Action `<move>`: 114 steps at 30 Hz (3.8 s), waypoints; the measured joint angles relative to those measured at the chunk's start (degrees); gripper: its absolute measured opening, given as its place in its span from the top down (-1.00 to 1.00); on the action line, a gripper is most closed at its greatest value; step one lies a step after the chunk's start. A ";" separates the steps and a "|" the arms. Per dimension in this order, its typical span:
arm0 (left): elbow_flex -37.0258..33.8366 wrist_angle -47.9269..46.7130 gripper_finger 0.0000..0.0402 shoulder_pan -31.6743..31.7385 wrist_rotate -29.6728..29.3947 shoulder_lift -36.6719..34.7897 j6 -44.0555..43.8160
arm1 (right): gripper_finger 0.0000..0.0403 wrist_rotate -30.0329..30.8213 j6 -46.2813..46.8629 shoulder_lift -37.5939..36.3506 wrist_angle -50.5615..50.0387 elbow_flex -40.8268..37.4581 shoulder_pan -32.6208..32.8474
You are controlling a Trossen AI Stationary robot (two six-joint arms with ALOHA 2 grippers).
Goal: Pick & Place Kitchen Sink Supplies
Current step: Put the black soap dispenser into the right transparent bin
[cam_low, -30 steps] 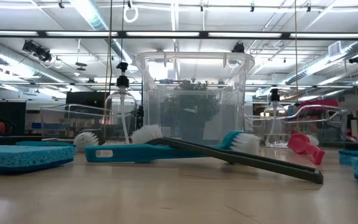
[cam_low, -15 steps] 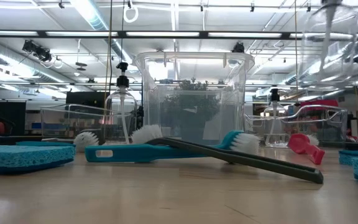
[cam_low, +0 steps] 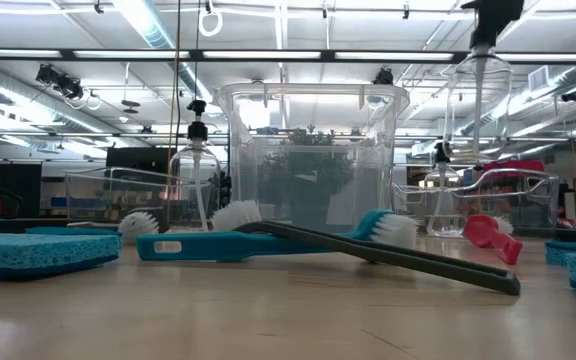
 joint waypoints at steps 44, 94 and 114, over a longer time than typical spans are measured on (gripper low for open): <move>0.00 -0.04 0.92 0.00 0.00 0.01 0.07 | 0.34 -1.48 -17.28 12.91 14.22 5.95 -36.29; 0.00 -0.04 0.92 -0.01 0.00 0.01 0.07 | 0.34 -5.28 -20.51 18.51 15.40 5.90 -42.13; 0.00 -0.01 0.92 -0.01 0.00 0.01 0.05 | 0.18 -6.05 -21.36 18.51 15.72 5.90 -42.61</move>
